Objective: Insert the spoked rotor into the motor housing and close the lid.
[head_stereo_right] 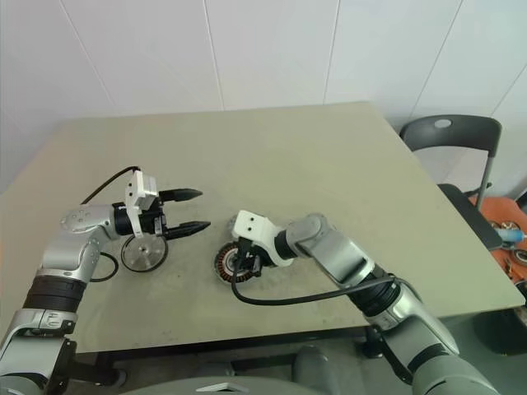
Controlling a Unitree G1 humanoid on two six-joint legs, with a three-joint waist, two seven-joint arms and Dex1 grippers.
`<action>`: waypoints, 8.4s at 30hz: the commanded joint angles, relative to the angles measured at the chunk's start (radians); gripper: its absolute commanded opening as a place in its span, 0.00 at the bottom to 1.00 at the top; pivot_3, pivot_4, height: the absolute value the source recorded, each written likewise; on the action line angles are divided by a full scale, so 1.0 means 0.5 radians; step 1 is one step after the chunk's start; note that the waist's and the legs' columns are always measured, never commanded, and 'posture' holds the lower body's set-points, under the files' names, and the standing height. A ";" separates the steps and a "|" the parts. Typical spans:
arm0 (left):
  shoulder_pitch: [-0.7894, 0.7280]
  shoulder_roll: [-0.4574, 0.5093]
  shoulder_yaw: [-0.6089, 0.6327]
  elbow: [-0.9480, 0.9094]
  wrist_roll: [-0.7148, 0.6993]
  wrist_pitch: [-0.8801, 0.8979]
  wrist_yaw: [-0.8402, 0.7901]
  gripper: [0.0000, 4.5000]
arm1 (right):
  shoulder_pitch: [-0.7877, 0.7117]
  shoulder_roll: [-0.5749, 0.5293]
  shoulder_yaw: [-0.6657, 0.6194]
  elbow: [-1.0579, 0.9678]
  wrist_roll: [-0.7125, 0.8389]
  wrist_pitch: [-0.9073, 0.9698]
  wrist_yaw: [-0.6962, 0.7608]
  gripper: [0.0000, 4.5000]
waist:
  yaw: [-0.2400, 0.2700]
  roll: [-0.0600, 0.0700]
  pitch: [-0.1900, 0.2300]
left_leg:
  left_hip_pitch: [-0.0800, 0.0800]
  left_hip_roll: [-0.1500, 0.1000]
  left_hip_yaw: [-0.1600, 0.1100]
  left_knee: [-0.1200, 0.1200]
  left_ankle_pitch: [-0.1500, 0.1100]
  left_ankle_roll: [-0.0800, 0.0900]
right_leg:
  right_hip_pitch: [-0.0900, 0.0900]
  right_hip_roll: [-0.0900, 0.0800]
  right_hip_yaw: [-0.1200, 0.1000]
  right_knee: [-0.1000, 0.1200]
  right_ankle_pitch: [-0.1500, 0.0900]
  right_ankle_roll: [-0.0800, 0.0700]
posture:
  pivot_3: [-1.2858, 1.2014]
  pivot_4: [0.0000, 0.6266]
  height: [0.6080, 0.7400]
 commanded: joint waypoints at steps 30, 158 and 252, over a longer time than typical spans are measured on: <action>-0.049 -0.048 0.024 -0.034 -0.014 -0.029 0.102 1.00 | 0.056 0.137 -0.290 0.036 0.198 0.034 -0.076 0.21 | 0.000 0.000 0.000 | 0.000 0.000 0.000 0.000 0.000 0.000 | 0.000 0.000 0.000 0.000 0.000 0.000 | 0.52 0.00 1.00; 1.091 -0.281 1.219 -0.950 -0.924 1.300 1.529 1.00 | 0.112 0.115 -0.703 0.645 0.027 -1.206 -0.077 0.01 | -0.001 0.005 -0.001 | 0.005 0.002 0.000 -0.004 -0.002 0.003 | 0.002 0.002 0.000 0.000 0.001 -0.002 | 0.52 0.00 1.00; 0.362 -0.698 0.552 -0.167 -1.807 2.378 1.647 0.27 | 0.521 -0.300 -0.881 -0.065 0.379 -0.599 0.059 0.00 | 0.007 0.001 0.002 | 0.004 0.001 -0.008 -0.002 0.006 -0.012 | 0.006 0.003 -0.002 -0.002 0.003 -0.006 | 0.52 0.00 1.00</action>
